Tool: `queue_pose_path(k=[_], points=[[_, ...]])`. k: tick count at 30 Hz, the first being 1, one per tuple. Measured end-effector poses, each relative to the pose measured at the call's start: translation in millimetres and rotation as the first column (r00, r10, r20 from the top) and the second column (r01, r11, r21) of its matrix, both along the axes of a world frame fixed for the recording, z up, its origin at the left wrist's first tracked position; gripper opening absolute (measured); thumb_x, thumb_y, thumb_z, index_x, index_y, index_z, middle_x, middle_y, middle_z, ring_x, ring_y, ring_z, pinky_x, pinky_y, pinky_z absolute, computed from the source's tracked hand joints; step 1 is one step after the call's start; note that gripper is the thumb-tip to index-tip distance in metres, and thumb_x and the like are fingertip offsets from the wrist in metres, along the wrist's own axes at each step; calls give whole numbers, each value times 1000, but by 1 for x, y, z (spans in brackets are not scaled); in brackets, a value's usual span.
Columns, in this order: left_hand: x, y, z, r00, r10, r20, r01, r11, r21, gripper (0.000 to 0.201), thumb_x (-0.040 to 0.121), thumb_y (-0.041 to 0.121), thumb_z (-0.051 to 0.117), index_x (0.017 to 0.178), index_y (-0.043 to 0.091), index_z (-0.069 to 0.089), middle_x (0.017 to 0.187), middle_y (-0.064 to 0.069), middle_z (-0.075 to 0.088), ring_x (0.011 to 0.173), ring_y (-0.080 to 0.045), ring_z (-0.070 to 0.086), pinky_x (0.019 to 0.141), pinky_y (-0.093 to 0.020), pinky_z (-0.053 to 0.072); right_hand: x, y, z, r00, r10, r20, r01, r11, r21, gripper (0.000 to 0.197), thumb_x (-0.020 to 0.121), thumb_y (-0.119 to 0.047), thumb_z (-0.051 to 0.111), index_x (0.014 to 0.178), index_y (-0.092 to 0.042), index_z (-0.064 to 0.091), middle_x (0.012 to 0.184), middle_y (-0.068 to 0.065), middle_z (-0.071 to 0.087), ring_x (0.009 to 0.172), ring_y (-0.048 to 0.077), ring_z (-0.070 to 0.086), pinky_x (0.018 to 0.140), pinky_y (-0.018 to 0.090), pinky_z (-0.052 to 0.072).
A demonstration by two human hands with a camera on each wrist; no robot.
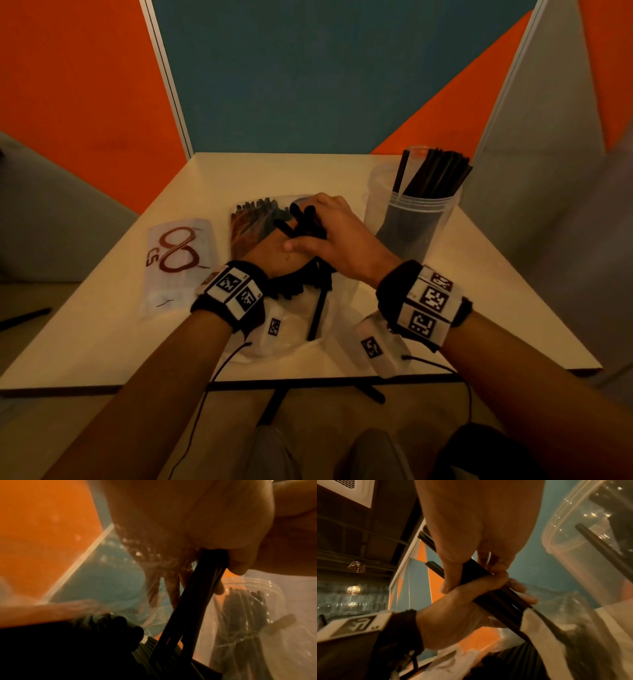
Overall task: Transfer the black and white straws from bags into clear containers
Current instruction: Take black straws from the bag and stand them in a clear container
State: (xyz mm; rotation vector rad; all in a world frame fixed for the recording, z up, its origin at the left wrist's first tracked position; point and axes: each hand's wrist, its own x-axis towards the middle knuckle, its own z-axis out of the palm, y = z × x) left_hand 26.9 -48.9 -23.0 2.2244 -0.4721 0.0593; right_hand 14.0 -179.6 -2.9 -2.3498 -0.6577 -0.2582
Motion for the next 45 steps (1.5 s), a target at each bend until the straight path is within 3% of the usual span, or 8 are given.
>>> queue_pose_path(k=[3,8,12,16,22,28,35,45], points=[[1,-5,5,995,-89,39,90,996,-16,19,88,6,61,89,23,53,77,21,47,66,30,47,61,4,36,-4,-1,-1,998,25,-57,-10,971,240,29,87,-25,66,111,-10,58,110,8,65,103,18,60,89,31,49],[12,-2,-8,986,-167,-17,168,985,31,51,78,36,75,120,35,47,97,34,48,85,33,43,79,3,39,-4,-5,14,996,11,-88,36,856,516,25,88,-22,66,107,-8,59,99,-3,68,96,13,66,88,30,54],[24,0,-16,965,-172,-199,177,984,12,77,66,49,81,132,41,41,121,20,58,108,5,55,99,-30,47,-1,-12,29,999,10,-43,17,809,587,27,91,-21,63,103,3,59,95,11,68,86,16,67,78,25,55],[20,2,-11,935,-250,-252,276,958,75,94,65,37,84,141,38,27,133,24,42,120,2,41,98,-16,35,1,-21,29,997,14,-81,38,793,608,24,92,-17,60,104,4,55,91,15,68,83,22,68,79,32,56],[14,-4,-6,913,-345,-218,370,925,86,60,84,35,67,134,36,36,115,31,44,93,31,42,81,7,33,-1,-25,1,972,62,-226,108,737,668,23,89,-12,64,103,4,57,88,17,67,84,26,66,89,46,54],[21,-10,-16,928,-311,-204,340,932,128,27,89,39,60,114,30,57,104,13,64,91,8,60,80,-13,49,2,-22,-12,925,118,-360,167,727,666,29,88,-13,65,109,5,59,97,20,68,97,29,67,95,43,52],[20,-10,-11,932,-320,-171,341,933,116,51,86,36,65,131,26,45,101,26,52,85,18,52,70,2,40,-4,-25,7,948,137,-288,117,692,712,16,93,-6,56,107,2,56,89,16,63,87,28,62,92,42,52],[28,-7,-21,941,-268,-205,314,919,239,74,73,40,77,137,30,41,135,11,40,116,-5,38,98,-20,28,-4,-93,129,979,-68,194,-117,594,796,10,93,-9,54,100,-1,52,89,15,61,90,31,61,95,45,51]])
